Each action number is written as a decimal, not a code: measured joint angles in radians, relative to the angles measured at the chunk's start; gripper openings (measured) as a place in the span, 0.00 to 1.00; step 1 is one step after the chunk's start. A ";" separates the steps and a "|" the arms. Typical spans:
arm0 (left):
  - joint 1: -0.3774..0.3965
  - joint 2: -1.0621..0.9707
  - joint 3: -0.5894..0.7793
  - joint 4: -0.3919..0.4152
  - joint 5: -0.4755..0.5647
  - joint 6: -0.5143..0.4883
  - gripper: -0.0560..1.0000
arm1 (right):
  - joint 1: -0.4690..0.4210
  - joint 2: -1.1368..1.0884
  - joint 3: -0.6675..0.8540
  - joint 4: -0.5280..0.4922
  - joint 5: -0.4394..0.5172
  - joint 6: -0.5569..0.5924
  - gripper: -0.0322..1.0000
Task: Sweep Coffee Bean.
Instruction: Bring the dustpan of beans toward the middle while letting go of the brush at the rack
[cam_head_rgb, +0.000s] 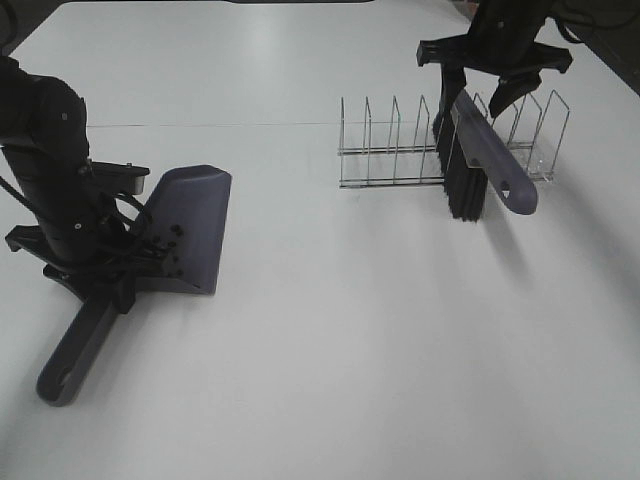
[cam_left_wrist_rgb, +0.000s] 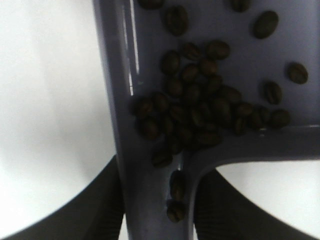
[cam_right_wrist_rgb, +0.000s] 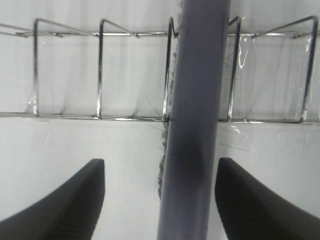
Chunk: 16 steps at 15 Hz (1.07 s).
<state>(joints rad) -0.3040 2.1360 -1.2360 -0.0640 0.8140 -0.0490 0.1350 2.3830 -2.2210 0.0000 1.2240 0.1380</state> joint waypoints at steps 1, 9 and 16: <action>0.000 0.000 0.000 -0.001 0.000 0.000 0.37 | 0.000 -0.040 0.007 0.000 -0.001 -0.005 0.60; -0.003 0.032 -0.087 -0.029 0.013 -0.059 0.37 | 0.001 -0.514 0.456 0.129 -0.002 -0.037 0.60; -0.084 0.125 -0.278 -0.031 0.105 -0.105 0.37 | 0.001 -0.787 0.746 0.129 0.002 -0.058 0.60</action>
<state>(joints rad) -0.3880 2.2610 -1.5140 -0.0950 0.9190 -0.1540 0.1360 1.5960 -1.4750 0.1290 1.2260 0.0800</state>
